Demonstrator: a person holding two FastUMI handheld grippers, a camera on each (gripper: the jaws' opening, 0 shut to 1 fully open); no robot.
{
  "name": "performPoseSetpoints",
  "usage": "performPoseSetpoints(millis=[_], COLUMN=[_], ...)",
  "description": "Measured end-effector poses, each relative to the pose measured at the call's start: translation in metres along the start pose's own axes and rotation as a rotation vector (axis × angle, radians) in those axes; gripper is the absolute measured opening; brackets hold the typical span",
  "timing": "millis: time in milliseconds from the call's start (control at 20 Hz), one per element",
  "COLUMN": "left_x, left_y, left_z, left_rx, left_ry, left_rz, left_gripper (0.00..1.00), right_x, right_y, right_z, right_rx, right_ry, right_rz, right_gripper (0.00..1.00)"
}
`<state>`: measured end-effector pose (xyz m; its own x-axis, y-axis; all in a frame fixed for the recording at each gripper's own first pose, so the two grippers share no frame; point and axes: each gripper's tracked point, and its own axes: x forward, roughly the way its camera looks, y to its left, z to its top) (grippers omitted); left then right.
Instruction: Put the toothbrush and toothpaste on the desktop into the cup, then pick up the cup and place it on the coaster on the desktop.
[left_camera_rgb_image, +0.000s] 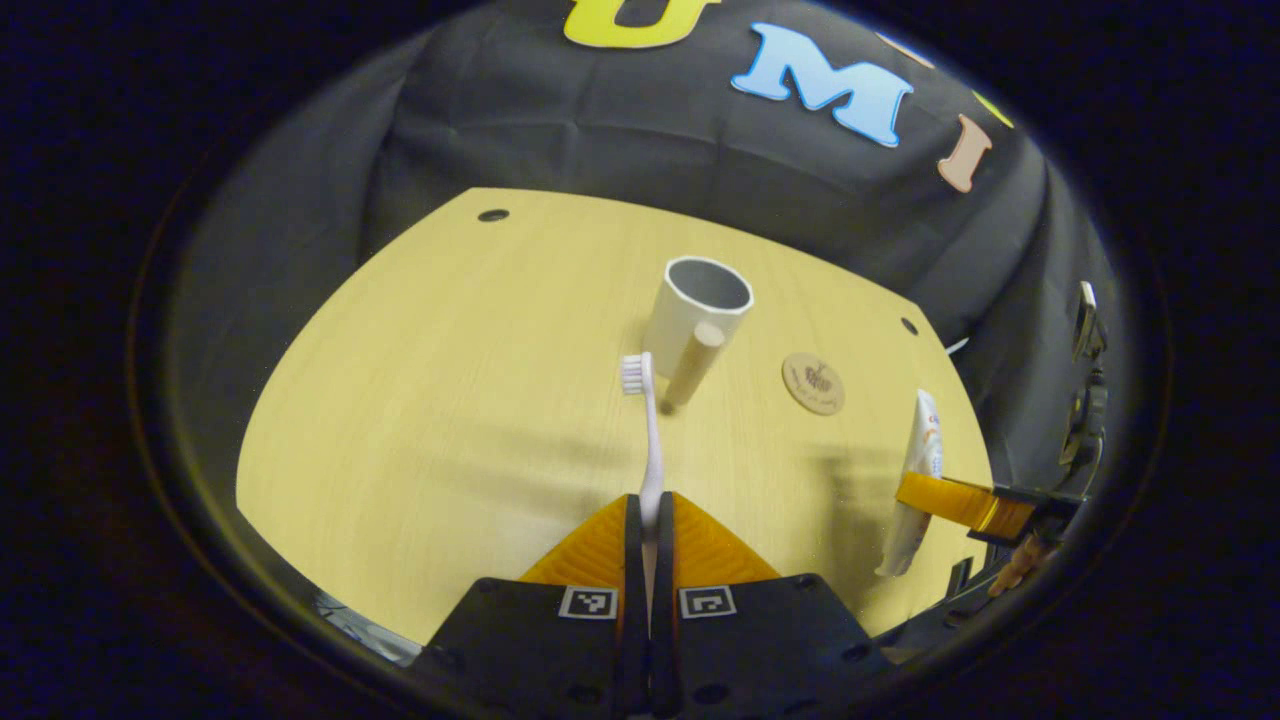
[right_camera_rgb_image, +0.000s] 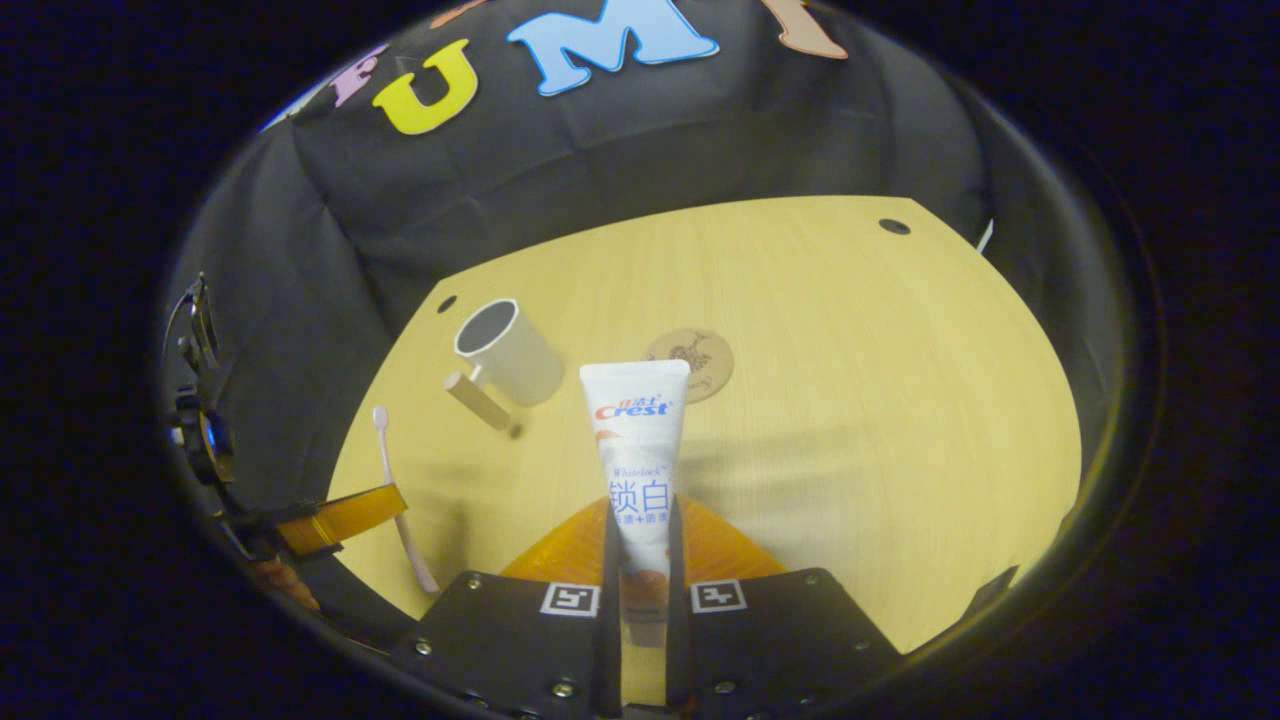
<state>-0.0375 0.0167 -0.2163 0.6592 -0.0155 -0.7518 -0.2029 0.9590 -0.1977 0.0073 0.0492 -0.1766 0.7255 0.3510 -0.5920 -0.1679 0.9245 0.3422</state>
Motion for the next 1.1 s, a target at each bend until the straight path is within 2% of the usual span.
performPoseSetpoints(millis=[200,500,700,950,1100], left_x=[-0.011,-0.039,-0.045,-0.057,-0.039], left_y=[-0.009,-0.009,-0.015,-0.035,-0.042], left_z=[0.044,0.102,0.131,0.193,0.223], left_rx=[-0.02,0.01,-0.013,0.01,0.028], left_ry=[-0.143,-0.329,-0.435,-0.619,-0.686], left_rz=[-0.025,-0.057,-0.11,-0.173,-0.196], left_gripper=[0.08,0.08,0.08,0.08,0.07], right_x=[-0.009,-0.024,-0.023,-0.021,-0.021], right_y=[0.011,0.02,0.021,0.022,0.02], right_z=[0.022,0.05,0.061,0.066,0.067], right_rx=[-0.025,-0.054,-0.055,-0.04,-0.037], right_ry=[-0.092,-0.194,-0.225,-0.236,-0.239], right_rz=[0.036,0.056,0.056,0.045,0.017], right_gripper=[0.19,0.18,0.18,0.18,0.18])
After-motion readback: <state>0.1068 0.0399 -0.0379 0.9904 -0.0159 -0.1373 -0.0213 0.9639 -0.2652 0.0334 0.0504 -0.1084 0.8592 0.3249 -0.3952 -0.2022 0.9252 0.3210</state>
